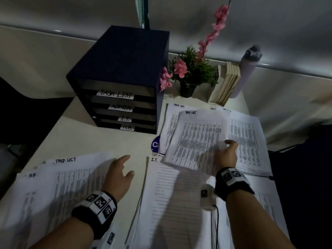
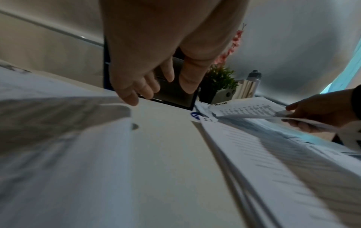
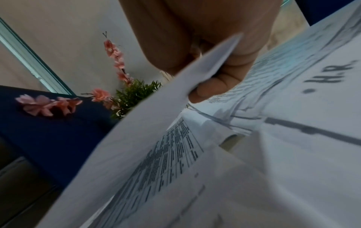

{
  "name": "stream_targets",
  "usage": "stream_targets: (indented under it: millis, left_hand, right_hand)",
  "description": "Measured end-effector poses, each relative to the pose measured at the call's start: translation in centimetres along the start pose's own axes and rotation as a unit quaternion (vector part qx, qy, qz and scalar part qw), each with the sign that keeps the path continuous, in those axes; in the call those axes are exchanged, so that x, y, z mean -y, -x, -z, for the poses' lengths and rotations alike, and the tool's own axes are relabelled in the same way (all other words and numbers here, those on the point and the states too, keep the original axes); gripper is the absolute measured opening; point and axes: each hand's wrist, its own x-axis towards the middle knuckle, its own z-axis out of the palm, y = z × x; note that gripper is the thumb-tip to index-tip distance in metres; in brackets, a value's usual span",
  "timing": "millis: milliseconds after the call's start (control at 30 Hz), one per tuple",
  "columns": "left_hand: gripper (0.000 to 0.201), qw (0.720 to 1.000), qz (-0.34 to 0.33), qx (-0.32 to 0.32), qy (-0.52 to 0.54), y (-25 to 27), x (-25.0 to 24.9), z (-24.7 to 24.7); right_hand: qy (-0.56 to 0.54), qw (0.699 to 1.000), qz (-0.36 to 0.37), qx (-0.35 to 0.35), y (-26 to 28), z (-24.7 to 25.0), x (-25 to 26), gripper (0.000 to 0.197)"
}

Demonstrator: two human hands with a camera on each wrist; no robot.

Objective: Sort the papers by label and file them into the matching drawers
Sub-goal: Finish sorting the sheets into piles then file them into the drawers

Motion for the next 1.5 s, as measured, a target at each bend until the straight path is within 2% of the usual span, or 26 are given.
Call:
stream_targets:
  millis: [133, 233, 300, 400, 500, 567, 633, 700, 767, 833, 900, 1000, 1133, 1200, 1300, 1367, 1400, 1467, 1500]
  left_hand:
    - [0.05, 0.995, 0.02, -0.066, -0.071, -0.2, 2.5, 4.2]
    - [0.051, 0.984, 0.045, -0.113, -0.13, -0.5, 5.4, 7.5]
    - [0.053, 0.97, 0.091, -0.144, -0.172, -0.3, 7.1, 9.6]
    - [0.058, 0.945, 0.18, -0.184, -0.204, 0.3, 9.3, 12.4]
    - [0.062, 0.922, 0.252, -0.214, -0.201, 0.7, 10.8, 14.7]
    - [0.054, 0.909, 0.281, -0.209, -0.226, 1.2, 11.5, 16.1]
    - [0.051, 0.904, 0.326, -0.19, -0.201, 1.8, 12.6, 17.2]
    - [0.053, 0.908, 0.35, -0.166, -0.161, 2.0, 14.0, 17.8]
    - [0.054, 0.912, 0.358, -0.148, -0.134, 2.1, 14.7, 18.1]
    - [0.056, 0.916, 0.359, -0.127, -0.126, 2.3, 14.5, 17.8]
    - [0.059, 0.927, 0.339, -0.098, -0.129, 2.3, 13.8, 17.3]
    - [0.053, 0.946, 0.291, -0.047, -0.137, 2.0, 12.3, 16.4]
    - [0.041, 0.962, 0.237, -0.036, -0.129, 1.5, 10.0, 15.1]
    - [0.036, 0.958, 0.227, -0.046, -0.166, 1.7, 9.4, 14.5]
    - [0.03, 0.959, 0.191, -0.038, -0.207, 1.9, 9.0, 13.9]
    - [0.043, 0.975, 0.165, -0.012, -0.151, 1.9, 8.8, 13.6]
    - [0.048, 0.983, 0.17, 0.005, -0.07, 2.0, 8.7, 13.6]
    - [0.051, 0.975, 0.2, 0.045, 0.084, 2.2, 8.9, 13.7]
    - [0.056, 0.968, 0.208, 0.064, 0.126, 2.2, 9.3, 13.8]
  right_hand:
    - [0.028, 0.999, -0.014, 0.03, -2.4, -2.1, 1.3, 0.025]
    - [0.08, 0.996, 0.0, 0.05, -3.6, -3.5, 2.0, 0.03]
    - [0.138, 0.989, 0.013, 0.056, -4.0, -4.1, 2.5, 0.037]
    - [0.259, 0.965, 0.037, 0.022, -3.0, -4.7, 3.3, 0.043]
    - [0.25, 0.96, 0.127, 0.015, 0.3, -6.2, 4.3, 0.049]
    - [0.174, 0.957, 0.219, 0.077, 4.2, -7.5, 5.2, 0.04]
    - [0.132, 0.944, 0.242, 0.183, 9.3, -9.3, 5.3, 0.028]
    - [0.125, 0.922, 0.195, 0.309, 14.5, -11.3, 4.2, 0.026]
    - [0.144, 0.889, 0.128, 0.416, 18.8, -13.1, 2.7, 0.029]
    - [0.19, 0.858, 0.103, 0.467, 21.8, -14.1, 1.6, 0.034]
    - [0.199, 0.86, 0.09, 0.462, 23.3, -14.6, 1.1, 0.038]
    - [0.184, 0.888, 0.078, 0.415, 23.2, -14.5, 1.2, 0.036]
    - [0.182, 0.921, 0.09, 0.332, 21.2, -13.2, 1.9, 0.011]
    - [0.15, 0.941, 0.082, 0.293, 20.4, -12.4, 1.9, 0.028]
    - [0.078, 0.961, 0.037, 0.264, 19.9, -11.4, 1.4, 0.031]
    - [0.019, 0.967, -0.005, 0.252, 20.0, -11.2, 0.7, 0.028]
    - [0.0, 0.969, -0.023, 0.246, 20.0, -11.1, 0.3, 0.026]
    - [-0.021, 0.967, -0.043, 0.251, 19.8, -11.3, -0.7, 0.018]
    - [-0.025, 0.965, -0.047, 0.257, 20.1, -11.2, -0.5, 0.013]
